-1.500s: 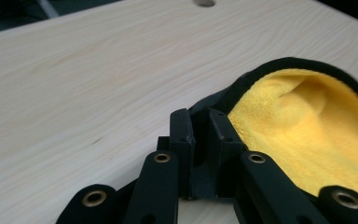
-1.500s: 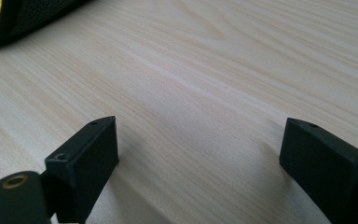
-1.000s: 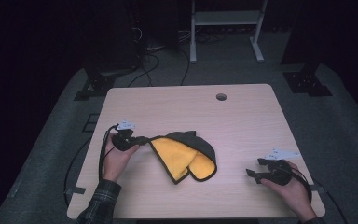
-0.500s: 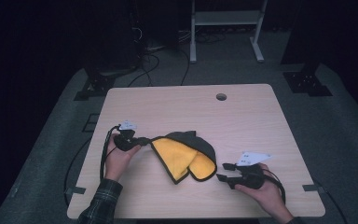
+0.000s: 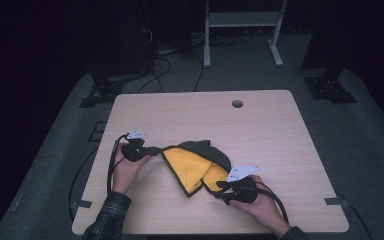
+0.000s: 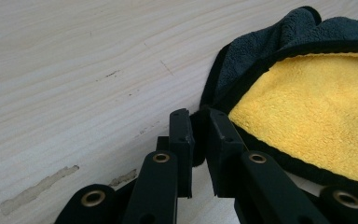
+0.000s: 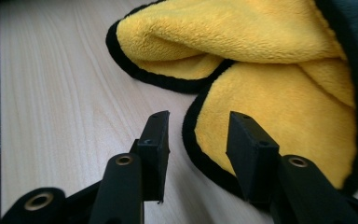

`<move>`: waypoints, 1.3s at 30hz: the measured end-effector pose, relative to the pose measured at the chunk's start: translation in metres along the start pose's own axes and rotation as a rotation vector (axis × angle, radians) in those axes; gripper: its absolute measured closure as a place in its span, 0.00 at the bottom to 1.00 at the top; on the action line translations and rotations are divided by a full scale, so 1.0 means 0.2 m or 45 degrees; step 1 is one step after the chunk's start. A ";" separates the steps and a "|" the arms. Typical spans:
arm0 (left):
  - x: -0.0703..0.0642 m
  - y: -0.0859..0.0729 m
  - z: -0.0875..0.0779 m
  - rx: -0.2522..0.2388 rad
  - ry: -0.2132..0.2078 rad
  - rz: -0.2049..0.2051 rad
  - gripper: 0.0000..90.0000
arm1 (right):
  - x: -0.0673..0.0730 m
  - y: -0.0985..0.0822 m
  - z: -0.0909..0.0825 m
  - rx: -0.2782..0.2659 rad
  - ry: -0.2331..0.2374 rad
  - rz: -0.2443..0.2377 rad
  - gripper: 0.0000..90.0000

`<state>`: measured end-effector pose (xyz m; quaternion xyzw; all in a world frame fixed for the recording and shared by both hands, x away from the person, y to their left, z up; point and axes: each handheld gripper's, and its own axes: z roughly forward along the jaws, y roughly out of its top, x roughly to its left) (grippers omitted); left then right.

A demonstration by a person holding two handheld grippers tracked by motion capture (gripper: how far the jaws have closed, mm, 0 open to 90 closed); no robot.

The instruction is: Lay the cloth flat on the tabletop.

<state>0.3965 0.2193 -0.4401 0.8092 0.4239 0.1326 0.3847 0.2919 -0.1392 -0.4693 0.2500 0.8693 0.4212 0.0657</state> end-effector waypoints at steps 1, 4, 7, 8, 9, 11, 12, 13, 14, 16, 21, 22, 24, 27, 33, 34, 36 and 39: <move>0.00 0.00 0.00 0.000 0.000 0.000 0.90 | 0.00 0.00 0.00 0.000 0.000 0.000 0.65; 0.00 0.00 0.00 -0.007 -0.004 0.006 0.90 | 0.01 0.01 0.05 0.037 -0.006 -0.033 0.69; 0.00 0.00 -0.01 -0.008 -0.007 0.000 0.90 | 0.01 0.00 0.07 0.073 -0.020 -0.053 0.79; 0.00 0.00 -0.01 -0.009 -0.008 0.000 0.90 | 0.01 0.00 0.07 0.070 -0.037 -0.065 0.82; 0.00 0.01 -0.01 -0.010 -0.008 -0.001 0.90 | 0.01 0.00 0.06 0.074 -0.037 -0.064 0.85; 0.00 0.01 -0.02 -0.020 -0.009 -0.002 0.91 | 0.00 0.00 0.06 0.080 -0.040 -0.056 0.90; 0.00 0.01 -0.02 -0.028 -0.008 0.003 0.91 | 0.00 0.00 0.05 0.083 -0.038 -0.049 0.91; -0.01 0.01 -0.03 -0.038 -0.007 -0.001 0.91 | -0.01 0.00 0.05 0.090 -0.040 -0.050 0.93; -0.01 0.02 -0.03 -0.042 -0.012 0.001 0.91 | -0.01 0.00 0.04 0.098 -0.044 -0.049 0.94; -0.01 0.02 -0.05 -0.064 -0.016 -0.002 0.91 | -0.02 0.00 0.02 0.116 -0.052 -0.038 0.96; -0.01 0.04 -0.09 -0.111 -0.026 -0.007 0.91 | -0.08 0.00 -0.07 0.113 -0.086 0.009 0.97; -0.01 0.05 -0.11 -0.142 -0.036 -0.014 0.91 | -0.09 0.01 -0.09 0.103 -0.094 0.020 0.97; -0.01 0.06 -0.13 -0.156 -0.032 -0.009 0.91 | -0.12 0.01 -0.13 0.082 -0.107 0.035 0.97; -0.01 0.07 -0.16 -0.187 -0.029 -0.004 0.91 | -0.15 0.01 -0.18 0.057 -0.134 0.063 0.97; 0.01 0.09 -0.23 -0.247 -0.010 -0.008 0.91 | -0.21 0.01 -0.28 0.013 -0.185 0.101 0.97; 0.01 0.10 -0.24 -0.260 -0.005 -0.013 0.91 | -0.22 0.01 -0.29 0.007 -0.192 0.100 0.98; 0.02 0.10 -0.26 -0.269 -0.001 -0.015 0.91 | -0.22 0.01 -0.31 0.000 -0.204 0.108 0.98; 0.03 0.10 -0.30 -0.303 0.010 -0.024 0.91 | -0.26 0.01 -0.36 -0.027 -0.242 0.119 0.98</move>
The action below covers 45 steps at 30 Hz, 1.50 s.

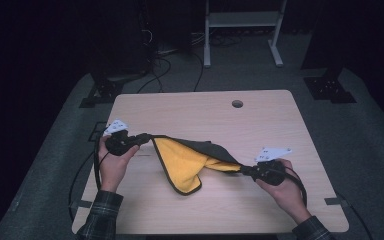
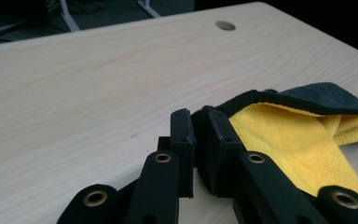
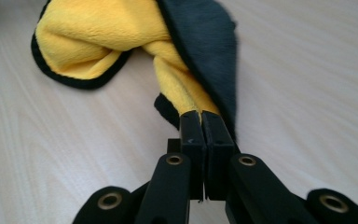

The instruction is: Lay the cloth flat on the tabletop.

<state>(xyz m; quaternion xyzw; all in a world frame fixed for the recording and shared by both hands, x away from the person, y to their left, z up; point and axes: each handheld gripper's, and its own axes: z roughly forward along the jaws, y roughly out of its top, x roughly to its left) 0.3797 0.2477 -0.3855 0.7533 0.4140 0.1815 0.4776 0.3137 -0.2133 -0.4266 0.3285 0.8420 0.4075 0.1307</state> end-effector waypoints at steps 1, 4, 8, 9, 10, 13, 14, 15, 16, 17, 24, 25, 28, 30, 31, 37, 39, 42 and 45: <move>0.01 0.01 -0.02 -0.022 0.003 -0.005 0.91 | -0.03 0.01 -0.04 -0.025 -0.033 0.015 0.98; 0.01 0.02 -0.04 -0.045 -0.005 -0.008 0.91 | -0.06 0.02 -0.09 -0.051 -0.067 0.016 0.98; -0.03 0.07 -0.06 -0.081 -0.020 0.015 0.91 | -0.09 0.04 -0.15 -0.074 -0.122 -0.008 0.98; -0.03 0.07 -0.06 -0.081 -0.020 0.015 0.91 | -0.09 0.05 -0.17 -0.082 -0.139 -0.016 0.98; -0.04 0.08 -0.07 -0.088 -0.021 0.025 0.91 | -0.10 0.06 -0.19 -0.093 -0.153 -0.024 0.98; -0.08 0.15 -0.09 -0.130 -0.024 0.056 0.91 | -0.12 0.11 -0.26 -0.137 -0.188 -0.028 0.98; -0.08 0.17 -0.10 -0.140 -0.024 0.065 0.91 | -0.13 0.12 -0.28 -0.154 -0.198 -0.030 0.98; -0.09 0.18 -0.11 -0.157 -0.024 0.068 0.91 | -0.14 0.14 -0.30 -0.172 -0.206 -0.031 0.98; -0.09 0.20 -0.12 -0.172 -0.025 0.069 0.91 | -0.14 0.16 -0.33 -0.189 -0.213 -0.035 0.98; -0.09 0.20 -0.12 -0.172 -0.025 0.069 0.91 | -0.14 0.16 -0.33 -0.189 -0.213 -0.035 0.98; -0.12 0.35 -0.19 -0.273 -0.010 0.105 0.92 | -0.18 0.34 -0.47 -0.302 -0.288 -0.077 0.98; -0.13 0.37 -0.21 -0.288 -0.012 0.109 0.91 | -0.18 0.36 -0.49 -0.315 -0.294 -0.085 0.98; -0.15 0.41 -0.26 -0.334 -0.009 0.129 0.92 | -0.16 0.42 -0.54 -0.343 -0.314 -0.116 0.98; -0.16 0.42 -0.28 -0.356 -0.010 0.128 0.92 | -0.16 0.43 -0.56 -0.353 -0.320 -0.128 0.98; -0.17 0.43 -0.31 -0.374 -0.010 0.139 0.92 | -0.14 0.46 -0.60 -0.371 -0.332 -0.151 0.98; -0.21 0.47 -0.37 -0.417 -0.014 0.160 0.92 | -0.12 0.51 -0.67 -0.415 -0.354 -0.173 0.98; -0.22 0.48 -0.38 -0.422 -0.015 0.165 0.92 | -0.12 0.52 -0.68 -0.423 -0.359 -0.178 0.98; -0.24 0.49 -0.41 -0.446 -0.021 0.175 0.92 | -0.11 0.54 -0.72 -0.453 -0.364 -0.178 0.98; -0.25 0.50 -0.44 -0.462 -0.031 0.181 0.92 | -0.11 0.54 -0.74 -0.473 -0.363 -0.177 0.98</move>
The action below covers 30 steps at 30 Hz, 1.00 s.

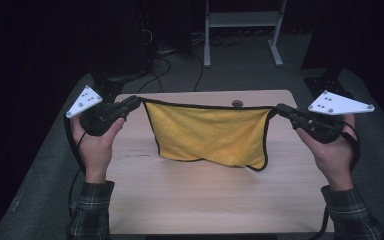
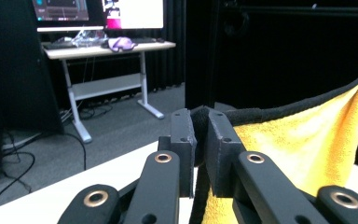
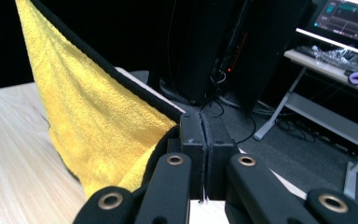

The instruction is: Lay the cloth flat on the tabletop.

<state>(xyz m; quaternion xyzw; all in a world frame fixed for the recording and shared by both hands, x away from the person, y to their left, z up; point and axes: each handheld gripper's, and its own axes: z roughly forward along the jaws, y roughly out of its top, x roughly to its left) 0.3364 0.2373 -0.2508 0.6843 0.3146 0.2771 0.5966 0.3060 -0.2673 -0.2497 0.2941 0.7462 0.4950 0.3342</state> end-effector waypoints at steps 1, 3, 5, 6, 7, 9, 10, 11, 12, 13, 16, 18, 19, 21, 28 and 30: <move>-0.01 0.01 -0.02 -0.017 -0.017 0.001 0.92 | 0.01 0.01 -0.03 -0.019 0.002 -0.004 0.98; -0.03 0.02 -0.05 -0.035 -0.032 0.003 0.92 | 0.02 0.02 -0.06 -0.029 0.001 -0.015 0.98; -0.05 0.03 -0.08 -0.049 -0.038 0.011 0.92 | 0.03 0.03 -0.09 -0.042 0.003 -0.022 0.98; -0.07 0.03 -0.09 -0.058 -0.043 0.017 0.92 | 0.03 0.03 -0.11 -0.045 0.003 -0.029 0.98; -0.08 0.03 -0.11 -0.061 -0.051 0.019 0.92 | 0.04 0.03 -0.12 -0.050 0.005 -0.031 0.98; -0.10 0.03 -0.13 -0.066 -0.059 0.021 0.92 | 0.05 0.03 -0.14 -0.051 0.006 -0.034 0.98; -0.12 0.04 -0.16 -0.066 -0.061 0.032 0.92 | 0.06 0.03 -0.16 -0.056 0.007 -0.040 0.98; -0.13 0.04 -0.18 -0.065 -0.068 0.033 0.92 | 0.07 0.03 -0.19 -0.065 0.015 -0.043 0.98; -0.16 0.05 -0.23 -0.069 -0.078 0.041 0.92 | 0.09 0.04 -0.23 -0.073 0.026 -0.047 0.98; -0.16 0.05 -0.23 -0.069 -0.078 0.041 0.92 | 0.09 0.04 -0.23 -0.073 0.026 -0.047 0.98; -0.23 0.08 -0.33 -0.076 -0.096 0.068 0.92 | 0.12 0.04 -0.31 -0.094 0.045 -0.062 0.98; -0.27 0.10 -0.38 -0.077 -0.094 0.083 0.92 | 0.16 0.06 -0.40 -0.106 0.064 -0.082 0.98; -0.30 0.11 -0.42 -0.063 -0.097 0.092 0.92 | 0.18 0.06 -0.42 -0.106 0.066 -0.090 0.98; -0.31 0.10 -0.42 -0.039 -0.091 0.094 0.92 | 0.19 0.06 -0.44 -0.100 0.072 -0.100 0.98; -0.22 -0.06 -0.28 0.119 -0.070 0.002 0.91 | 0.16 -0.04 -0.29 0.011 0.096 -0.059 0.98; -0.18 -0.13 -0.21 0.181 -0.072 -0.031 0.92 | 0.14 -0.11 -0.21 0.060 0.106 -0.034 0.98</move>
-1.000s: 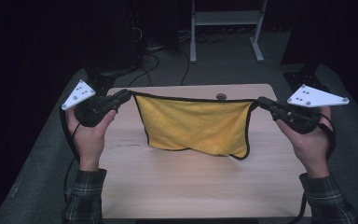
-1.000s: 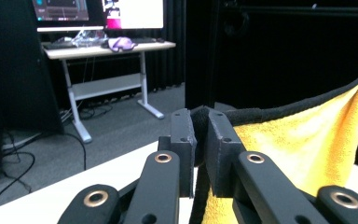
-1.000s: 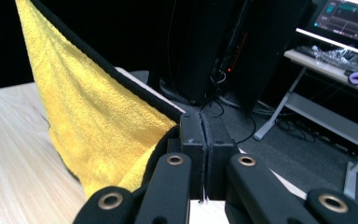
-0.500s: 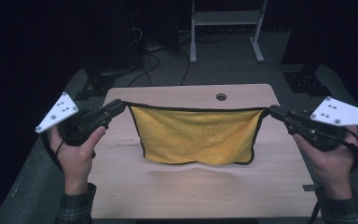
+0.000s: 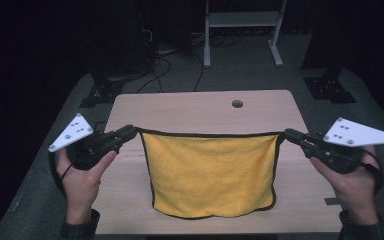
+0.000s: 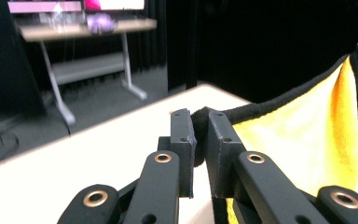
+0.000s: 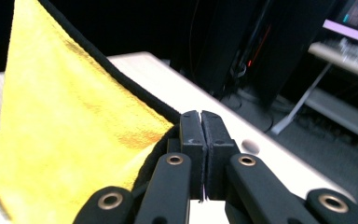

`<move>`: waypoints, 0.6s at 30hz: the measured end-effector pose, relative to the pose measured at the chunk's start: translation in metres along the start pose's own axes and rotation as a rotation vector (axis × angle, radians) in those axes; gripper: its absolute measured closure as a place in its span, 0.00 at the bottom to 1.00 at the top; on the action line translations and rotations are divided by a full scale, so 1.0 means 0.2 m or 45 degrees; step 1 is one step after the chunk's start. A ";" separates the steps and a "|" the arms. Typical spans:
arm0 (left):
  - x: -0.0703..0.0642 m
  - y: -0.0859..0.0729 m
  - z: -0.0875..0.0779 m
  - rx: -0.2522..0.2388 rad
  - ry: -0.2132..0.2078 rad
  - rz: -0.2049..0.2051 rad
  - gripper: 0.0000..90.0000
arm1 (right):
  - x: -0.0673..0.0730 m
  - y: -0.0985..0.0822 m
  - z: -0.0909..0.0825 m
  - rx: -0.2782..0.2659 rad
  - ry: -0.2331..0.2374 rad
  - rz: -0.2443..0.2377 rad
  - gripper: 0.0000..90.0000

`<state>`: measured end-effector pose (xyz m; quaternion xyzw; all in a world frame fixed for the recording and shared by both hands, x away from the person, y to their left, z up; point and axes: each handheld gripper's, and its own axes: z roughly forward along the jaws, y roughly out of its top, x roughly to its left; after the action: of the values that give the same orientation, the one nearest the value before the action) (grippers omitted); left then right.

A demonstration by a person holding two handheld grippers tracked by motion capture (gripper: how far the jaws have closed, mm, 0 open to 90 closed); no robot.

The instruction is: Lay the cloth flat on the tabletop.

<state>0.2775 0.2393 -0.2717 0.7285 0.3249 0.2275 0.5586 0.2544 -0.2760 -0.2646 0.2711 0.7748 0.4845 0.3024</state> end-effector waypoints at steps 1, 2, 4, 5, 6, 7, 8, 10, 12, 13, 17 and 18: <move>0.04 -0.06 0.07 0.057 0.004 -0.021 0.91 | -0.03 -0.06 0.07 0.033 0.011 0.027 0.98; 0.04 -0.06 0.07 0.057 0.004 -0.021 0.91 | -0.04 -0.08 0.09 0.041 0.018 0.038 0.98; 0.08 -0.12 0.15 0.109 -0.001 -0.050 0.91 | -0.06 -0.13 0.15 0.079 0.024 0.061 0.98; 0.08 -0.12 0.15 0.109 -0.001 -0.050 0.91 | -0.07 -0.15 0.18 0.096 0.026 0.070 0.98; 0.11 -0.16 0.20 0.138 0.002 -0.062 0.91 | -0.08 -0.17 0.20 0.109 0.028 0.077 0.98; 0.12 -0.17 0.22 0.147 0.002 -0.069 0.91 | -0.09 -0.19 0.23 0.122 0.031 0.087 0.98; 0.12 -0.19 0.24 0.158 0.005 -0.075 0.91 | -0.10 -0.20 0.25 0.130 0.030 0.097 0.98; 0.14 -0.21 0.27 0.171 0.009 -0.085 0.91 | -0.12 -0.23 0.29 0.144 0.031 0.110 0.98; 0.15 -0.23 0.29 0.179 0.017 -0.094 0.91 | -0.13 -0.25 0.32 0.154 0.034 0.121 0.98; 0.15 -0.23 0.29 0.179 0.017 -0.094 0.91 | -0.13 -0.25 0.32 0.154 0.034 0.121 0.98; 0.18 -0.25 0.33 0.198 0.037 -0.104 0.91 | -0.16 -0.28 0.40 0.169 0.037 0.137 0.98; 0.20 -0.26 0.35 0.203 0.049 -0.103 0.91 | -0.17 -0.28 0.42 0.171 0.037 0.138 0.98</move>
<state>0.3418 0.2305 -0.3418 0.7524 0.3816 0.1922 0.5013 0.3310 -0.2731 -0.3378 0.3251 0.7941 0.4509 0.2456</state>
